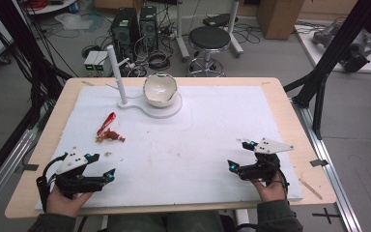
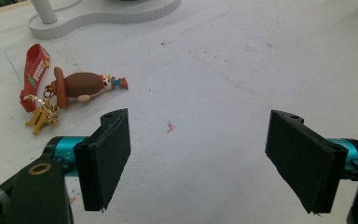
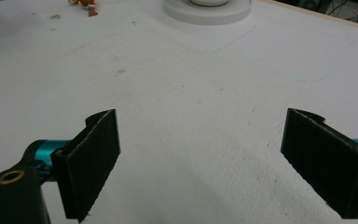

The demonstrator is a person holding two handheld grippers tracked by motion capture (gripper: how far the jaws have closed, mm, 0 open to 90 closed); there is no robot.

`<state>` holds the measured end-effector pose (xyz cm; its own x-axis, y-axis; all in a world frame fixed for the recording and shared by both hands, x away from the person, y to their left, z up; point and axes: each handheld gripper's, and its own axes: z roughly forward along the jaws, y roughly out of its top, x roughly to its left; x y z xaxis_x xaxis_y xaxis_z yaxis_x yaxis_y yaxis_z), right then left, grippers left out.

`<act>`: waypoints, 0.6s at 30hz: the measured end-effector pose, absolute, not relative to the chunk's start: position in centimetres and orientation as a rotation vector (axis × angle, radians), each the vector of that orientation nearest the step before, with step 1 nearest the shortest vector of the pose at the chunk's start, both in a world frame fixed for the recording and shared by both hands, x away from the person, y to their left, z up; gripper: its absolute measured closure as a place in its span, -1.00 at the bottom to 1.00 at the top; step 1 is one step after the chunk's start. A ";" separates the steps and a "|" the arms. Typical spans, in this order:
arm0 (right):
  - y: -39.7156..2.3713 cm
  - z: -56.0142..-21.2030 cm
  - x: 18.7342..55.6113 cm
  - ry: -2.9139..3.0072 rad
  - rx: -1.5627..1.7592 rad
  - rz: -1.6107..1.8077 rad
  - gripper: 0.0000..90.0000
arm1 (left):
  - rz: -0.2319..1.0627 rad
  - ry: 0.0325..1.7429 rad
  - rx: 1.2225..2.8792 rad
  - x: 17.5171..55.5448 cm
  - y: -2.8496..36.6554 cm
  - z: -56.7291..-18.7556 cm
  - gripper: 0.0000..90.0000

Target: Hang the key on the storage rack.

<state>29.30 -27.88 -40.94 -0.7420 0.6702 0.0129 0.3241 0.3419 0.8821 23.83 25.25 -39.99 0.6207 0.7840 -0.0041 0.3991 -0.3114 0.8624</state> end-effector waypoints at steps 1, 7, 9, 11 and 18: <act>-27.9 -40.9 29.2 2.256 0.884 1.361 -0.76 | 0.526 0.933 1.933 23.9 25.2 -40.0 -0.50; -28.0 -41.0 29.1 2.255 0.885 1.359 -0.77 | 0.518 0.930 1.931 23.9 25.0 -40.0 -0.50; -28.0 -40.9 29.1 2.256 0.883 1.357 -0.77 | 0.519 0.930 1.932 23.9 25.0 -39.9 -0.50; -27.9 -41.0 29.1 2.259 0.888 1.356 -0.76 | 0.513 0.926 1.927 23.9 25.1 -39.9 -0.50; -28.1 -40.9 29.0 2.252 0.889 1.357 -0.77 | 0.507 0.903 1.924 24.1 24.9 -39.7 -0.50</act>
<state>28.97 -28.09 -40.93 -0.7351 0.6779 0.0120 0.3274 0.3393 0.8819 24.12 24.87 -39.74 0.6458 0.7633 -0.0156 0.3840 -0.3070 0.8708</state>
